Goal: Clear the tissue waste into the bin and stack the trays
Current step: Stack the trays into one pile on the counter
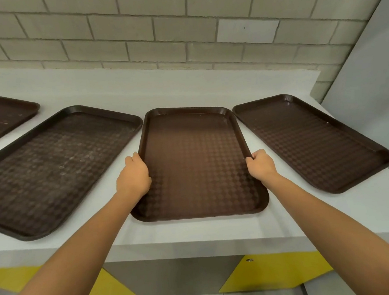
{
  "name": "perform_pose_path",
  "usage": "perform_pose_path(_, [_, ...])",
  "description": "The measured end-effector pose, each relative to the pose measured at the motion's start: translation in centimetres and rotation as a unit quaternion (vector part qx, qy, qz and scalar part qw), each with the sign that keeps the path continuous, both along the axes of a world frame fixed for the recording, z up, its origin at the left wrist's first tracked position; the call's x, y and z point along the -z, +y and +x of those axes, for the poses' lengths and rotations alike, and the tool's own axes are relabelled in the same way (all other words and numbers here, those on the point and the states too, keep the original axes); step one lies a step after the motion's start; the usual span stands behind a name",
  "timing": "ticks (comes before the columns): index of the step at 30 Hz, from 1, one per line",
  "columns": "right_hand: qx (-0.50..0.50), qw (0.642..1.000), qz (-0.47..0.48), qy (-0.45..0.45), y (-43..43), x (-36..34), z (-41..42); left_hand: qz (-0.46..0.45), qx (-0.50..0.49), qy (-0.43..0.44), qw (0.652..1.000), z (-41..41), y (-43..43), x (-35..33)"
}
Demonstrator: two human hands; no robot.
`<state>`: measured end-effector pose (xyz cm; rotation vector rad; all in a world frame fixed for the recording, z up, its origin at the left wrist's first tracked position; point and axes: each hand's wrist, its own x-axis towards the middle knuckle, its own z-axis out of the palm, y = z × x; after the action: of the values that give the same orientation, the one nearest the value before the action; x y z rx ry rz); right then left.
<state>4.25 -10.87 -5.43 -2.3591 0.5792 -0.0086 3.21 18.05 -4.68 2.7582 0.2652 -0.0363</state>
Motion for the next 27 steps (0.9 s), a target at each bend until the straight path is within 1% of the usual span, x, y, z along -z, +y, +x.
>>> perform_pose_path(4, [0.006,1.0,0.004,-0.011,0.1,-0.2,-0.1,-0.006,-0.026,0.013,1.0,0.1,-0.2,-0.2])
perform_pose_path(8, [0.007,1.0,0.021,-0.02,0.0,-0.5,-0.3,-0.046,-0.04,-0.01,0.998,0.5,-0.2,-0.3])
perform_pose_path(14, [0.009,0.997,0.064,-0.043,0.3,-0.5,-0.4,-0.048,-0.051,-0.047,0.996,0.4,0.2,-1.0])
perform_pose_path(16, [0.002,0.996,0.071,-0.051,0.9,-0.7,-0.4,-0.063,-0.067,-0.045,0.995,0.6,0.7,-1.4])
perform_pose_path(21, [-0.012,0.996,0.069,-0.052,3.4,-1.1,0.0,-0.124,-0.092,-0.051,0.987,1.5,3.3,-2.5])
perform_pose_path(27, [-0.013,0.995,0.068,-0.071,8.4,-1.7,1.7,-0.106,-0.093,-0.061,0.988,2.4,8.6,-3.6])
